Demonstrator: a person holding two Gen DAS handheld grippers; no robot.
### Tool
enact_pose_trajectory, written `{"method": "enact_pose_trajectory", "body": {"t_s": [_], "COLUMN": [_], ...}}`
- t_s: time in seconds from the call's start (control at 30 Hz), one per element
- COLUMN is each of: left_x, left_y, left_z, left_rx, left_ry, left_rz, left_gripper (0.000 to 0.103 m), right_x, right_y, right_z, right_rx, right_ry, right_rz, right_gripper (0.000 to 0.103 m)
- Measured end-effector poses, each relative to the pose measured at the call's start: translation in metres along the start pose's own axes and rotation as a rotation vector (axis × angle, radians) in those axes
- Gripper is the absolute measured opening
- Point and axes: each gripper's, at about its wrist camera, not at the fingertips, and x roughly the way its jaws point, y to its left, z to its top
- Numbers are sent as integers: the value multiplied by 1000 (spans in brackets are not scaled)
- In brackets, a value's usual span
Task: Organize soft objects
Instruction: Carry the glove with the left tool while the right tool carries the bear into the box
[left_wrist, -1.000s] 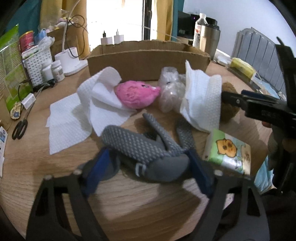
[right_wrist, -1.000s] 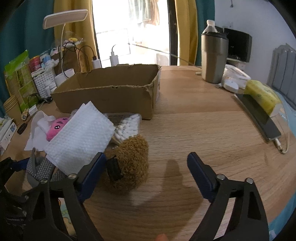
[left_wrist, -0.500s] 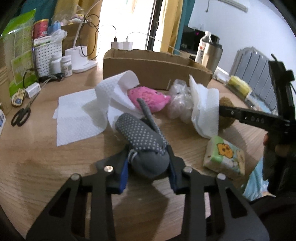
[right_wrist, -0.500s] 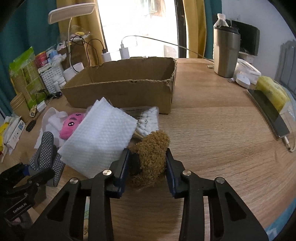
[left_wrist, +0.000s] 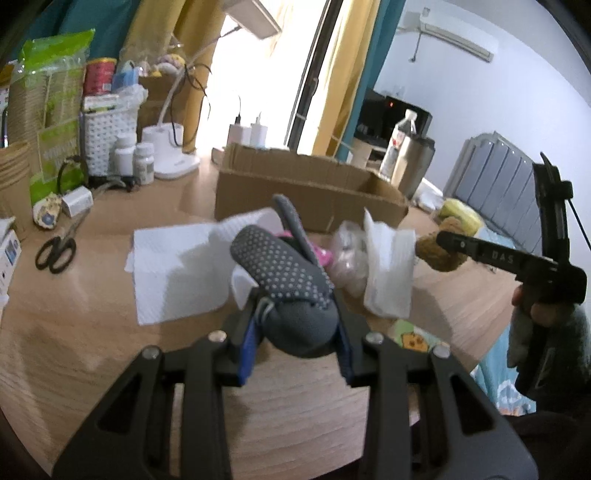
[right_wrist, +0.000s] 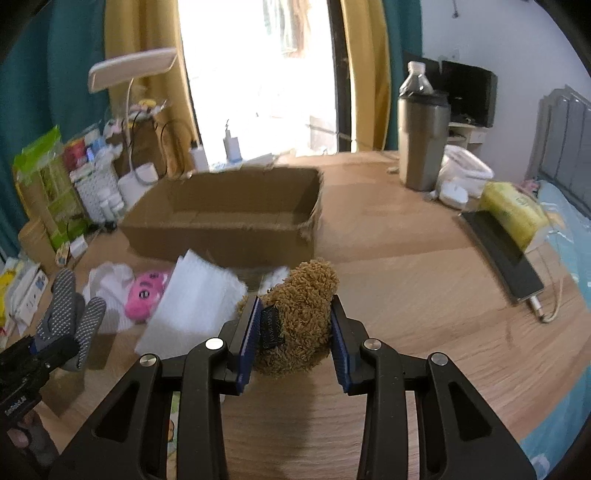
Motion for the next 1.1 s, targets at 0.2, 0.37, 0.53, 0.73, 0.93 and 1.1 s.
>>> {"method": "enact_pose_trajectory", "body": {"t_s": [0.2, 0.37, 0.53, 0.73, 0.93, 1.1], "left_x": [-17, -22, -28, -30, -27, -16], "left_y": [11, 18, 15, 16, 14, 10], "left_z": [17, 28, 37, 52, 68, 79], "left_rx": [0, 0, 33, 46, 75, 91], "left_ry": [-59, -84, -117, -143, -162, -152], "left_rz": [-17, -19, -34, -30, -16, -21], "left_gripper": [36, 36, 36, 36, 36, 36], "right_x": [-22, -31, -28, -29, -25, -17], "right_y": [-1, 5, 10, 13, 18, 16], "right_z": [19, 27, 32, 40, 50, 56], "right_rx": [3, 0, -2, -8, -39, -46], "right_ry": [-87, -133, -144, -176, -201, -209], "right_rz": [-2, 39, 85, 120, 133, 156], "right_gripper": [37, 37, 37, 37, 37, 38]}}
